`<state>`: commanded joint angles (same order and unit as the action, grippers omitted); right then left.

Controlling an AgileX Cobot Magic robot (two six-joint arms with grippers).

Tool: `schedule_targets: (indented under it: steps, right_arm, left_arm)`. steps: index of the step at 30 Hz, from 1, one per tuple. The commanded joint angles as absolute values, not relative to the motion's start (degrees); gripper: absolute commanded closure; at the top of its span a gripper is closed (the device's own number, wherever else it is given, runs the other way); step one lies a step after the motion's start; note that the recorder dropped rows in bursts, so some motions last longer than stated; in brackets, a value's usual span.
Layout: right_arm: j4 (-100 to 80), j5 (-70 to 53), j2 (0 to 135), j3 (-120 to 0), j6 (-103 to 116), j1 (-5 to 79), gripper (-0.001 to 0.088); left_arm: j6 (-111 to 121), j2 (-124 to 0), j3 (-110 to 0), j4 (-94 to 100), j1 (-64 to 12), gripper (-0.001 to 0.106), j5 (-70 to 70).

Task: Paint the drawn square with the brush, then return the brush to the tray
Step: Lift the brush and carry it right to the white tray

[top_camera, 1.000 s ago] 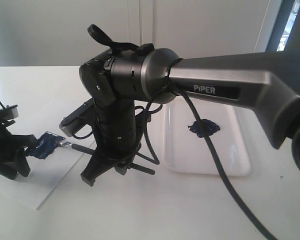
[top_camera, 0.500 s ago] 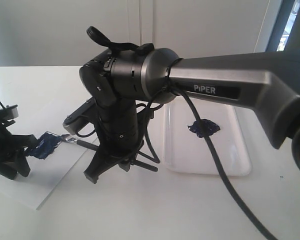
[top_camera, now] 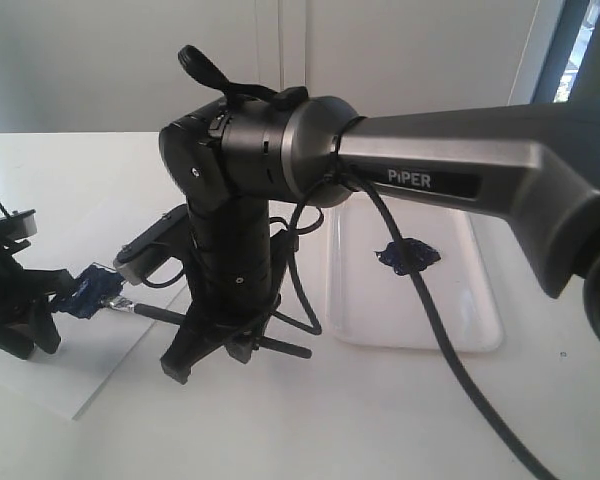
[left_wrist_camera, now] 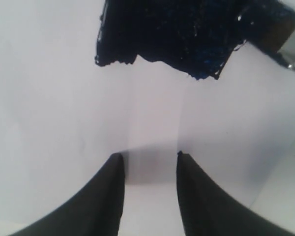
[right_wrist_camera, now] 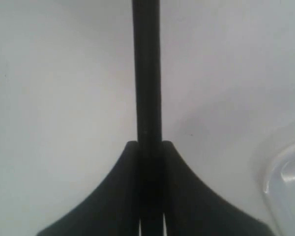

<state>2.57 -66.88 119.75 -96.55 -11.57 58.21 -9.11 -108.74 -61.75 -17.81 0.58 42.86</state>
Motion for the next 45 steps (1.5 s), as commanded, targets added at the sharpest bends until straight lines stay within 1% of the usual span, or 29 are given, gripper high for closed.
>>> schedule_targets:
  steps: [8, 11, 14, 18, 25, 30, 34, 37, 40, 45]
  right_arm:
    - [1.2, -56.6, 116.6, -96.5, -7.0, 58.2, 0.0868]
    - [-0.7, -55.3, 115.3, -96.5, -5.8, 58.2, 0.0868]
    - [-4.2, -55.9, 114.3, -96.5, -3.4, 58.2, 0.0868]
    - [-13.6, -58.8, 113.9, -96.5, 2.6, 57.4, 0.0868]
    - [-13.2, -62.7, 111.5, -96.5, 5.0, 51.1, 0.0868]
    - [-12.1, -65.1, 107.4, -94.1, 5.0, 47.2, 0.0868]
    - [-12.2, -64.9, 98.7, -83.8, 4.7, 44.9, 0.0868]
    - [-13.1, -61.2, 90.2, -71.4, 6.1, 44.5, 0.0868]
    - [-16.0, -58.1, 83.2, -60.9, 10.9, 44.5, 0.0868]
    - [-23.9, -53.1, 76.5, -47.0, 21.1, 44.5, 0.0868]
  left_arm:
    - [-9.1, -108.6, -61.7, -17.8, 0.6, 0.064, 42.1]
    - [-9.1, -107.9, -61.7, -17.8, 0.6, 0.064, 41.8]
    - [-9.1, -106.3, -62.0, -17.8, 0.6, 0.064, 41.6]
    - [-9.1, -102.4, -63.2, -17.4, 0.6, 0.064, 42.1]
    - [-10.5, -92.3, -67.9, -17.1, 0.6, 0.064, 44.8]
    - [-12.5, -85.0, -68.6, -16.7, -1.1, 0.068, 47.7]
    - [-12.6, -77.4, -68.6, -15.4, -6.3, 0.072, 48.3]
    - [-12.2, -71.9, -67.0, -13.4, -11.9, 0.075, 48.5]
    - [-9.9, -66.5, -59.7, -11.8, -14.1, 0.078, 48.1]
    - [-5.6, -55.0, -45.0, -11.7, -14.5, 0.085, 46.9]
